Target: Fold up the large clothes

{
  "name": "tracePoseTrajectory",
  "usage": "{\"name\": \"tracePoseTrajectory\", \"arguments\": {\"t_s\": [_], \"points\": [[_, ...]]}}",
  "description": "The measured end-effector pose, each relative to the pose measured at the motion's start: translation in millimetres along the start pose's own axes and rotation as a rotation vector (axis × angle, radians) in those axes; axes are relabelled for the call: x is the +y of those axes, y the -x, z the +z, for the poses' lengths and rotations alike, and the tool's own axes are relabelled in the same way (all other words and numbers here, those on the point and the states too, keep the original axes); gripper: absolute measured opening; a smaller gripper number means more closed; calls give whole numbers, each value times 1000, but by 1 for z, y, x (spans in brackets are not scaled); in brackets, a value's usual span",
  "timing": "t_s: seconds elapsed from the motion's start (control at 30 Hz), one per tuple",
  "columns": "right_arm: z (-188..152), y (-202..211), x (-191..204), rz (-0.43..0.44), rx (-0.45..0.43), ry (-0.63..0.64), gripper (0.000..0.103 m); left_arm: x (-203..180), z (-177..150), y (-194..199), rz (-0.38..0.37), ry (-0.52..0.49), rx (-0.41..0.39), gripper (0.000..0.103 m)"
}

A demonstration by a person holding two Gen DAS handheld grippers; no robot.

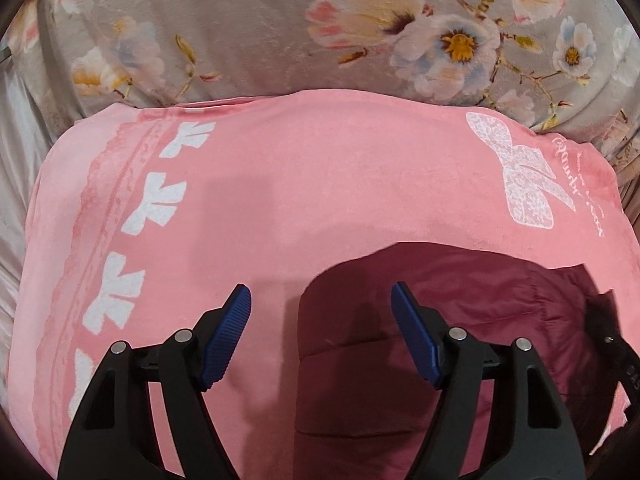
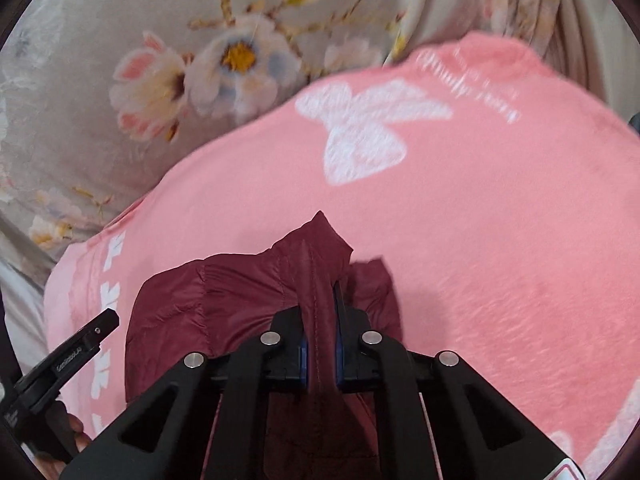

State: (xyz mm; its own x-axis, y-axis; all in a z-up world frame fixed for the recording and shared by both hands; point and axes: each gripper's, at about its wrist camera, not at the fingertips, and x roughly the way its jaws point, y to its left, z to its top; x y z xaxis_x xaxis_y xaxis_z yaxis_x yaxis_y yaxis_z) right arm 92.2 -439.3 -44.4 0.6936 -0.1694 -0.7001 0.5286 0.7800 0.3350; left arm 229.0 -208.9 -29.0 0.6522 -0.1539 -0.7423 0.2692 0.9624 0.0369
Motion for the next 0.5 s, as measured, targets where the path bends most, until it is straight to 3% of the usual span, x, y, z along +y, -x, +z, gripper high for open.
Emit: {"name": "tracePoseTrajectory", "arguments": {"t_s": [0.23,0.5], "points": [[-10,-27,-21,-65,49,6,8,-30,-4,-24,16,-35,36,70],[-24,-47,-15,-110,50,81,10,-43,-17,-49,57,-52,54,70]]}}
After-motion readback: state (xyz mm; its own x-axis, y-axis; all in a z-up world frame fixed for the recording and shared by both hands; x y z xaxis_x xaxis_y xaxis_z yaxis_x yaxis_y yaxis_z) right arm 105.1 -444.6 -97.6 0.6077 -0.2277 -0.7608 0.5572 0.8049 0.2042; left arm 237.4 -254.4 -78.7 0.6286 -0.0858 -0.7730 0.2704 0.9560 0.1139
